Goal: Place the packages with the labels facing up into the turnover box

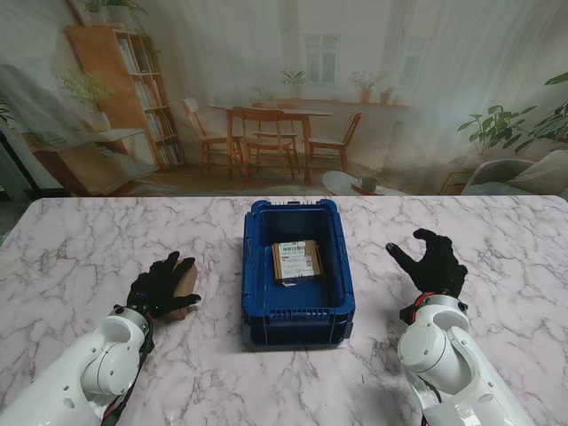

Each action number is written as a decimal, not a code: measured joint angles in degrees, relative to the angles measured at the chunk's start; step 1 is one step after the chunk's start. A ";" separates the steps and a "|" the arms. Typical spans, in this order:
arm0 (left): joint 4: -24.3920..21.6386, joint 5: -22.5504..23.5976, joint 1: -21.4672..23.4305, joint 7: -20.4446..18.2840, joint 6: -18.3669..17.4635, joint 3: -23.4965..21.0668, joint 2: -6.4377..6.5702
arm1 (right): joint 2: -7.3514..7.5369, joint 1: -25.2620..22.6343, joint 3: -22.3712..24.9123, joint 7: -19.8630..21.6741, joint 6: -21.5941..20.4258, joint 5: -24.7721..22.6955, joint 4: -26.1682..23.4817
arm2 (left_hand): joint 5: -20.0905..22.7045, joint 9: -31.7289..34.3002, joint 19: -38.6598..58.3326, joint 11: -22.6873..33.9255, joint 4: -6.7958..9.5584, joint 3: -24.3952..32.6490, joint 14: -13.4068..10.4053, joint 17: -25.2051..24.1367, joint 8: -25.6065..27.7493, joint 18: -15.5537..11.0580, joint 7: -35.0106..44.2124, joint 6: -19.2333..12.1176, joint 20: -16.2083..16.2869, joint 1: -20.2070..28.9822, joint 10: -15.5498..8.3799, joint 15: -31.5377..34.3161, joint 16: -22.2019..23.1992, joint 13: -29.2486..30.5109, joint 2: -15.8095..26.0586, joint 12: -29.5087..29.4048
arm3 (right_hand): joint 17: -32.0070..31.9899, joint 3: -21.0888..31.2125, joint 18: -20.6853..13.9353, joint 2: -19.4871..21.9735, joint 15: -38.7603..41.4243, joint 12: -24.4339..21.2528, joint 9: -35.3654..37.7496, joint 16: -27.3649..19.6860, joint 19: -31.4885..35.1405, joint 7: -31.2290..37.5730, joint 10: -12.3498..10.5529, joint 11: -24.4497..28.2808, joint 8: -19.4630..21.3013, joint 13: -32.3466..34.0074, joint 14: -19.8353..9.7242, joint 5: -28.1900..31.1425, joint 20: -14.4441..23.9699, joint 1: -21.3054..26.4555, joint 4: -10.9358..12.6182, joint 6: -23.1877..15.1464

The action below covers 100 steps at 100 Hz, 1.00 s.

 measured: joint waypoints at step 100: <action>0.06 3.13 -1.09 -2.56 0.41 -0.34 0.96 | -0.04 0.20 -0.02 -0.11 0.03 0.14 0.44 | 0.86 4.81 -0.10 14.90 8.68 9.85 -2.61 4.59 26.63 -1.80 12.35 -3.67 -0.30 5.78 0.93 4.26 18.82 0.58 -9.34 23.89 | 0.00 -0.46 -0.01 0.05 0.00 -0.45 0.00 0.00 0.00 0.00 0.00 0.00 0.00 0.00 0.00 0.00 0.00 0.01 0.00 0.00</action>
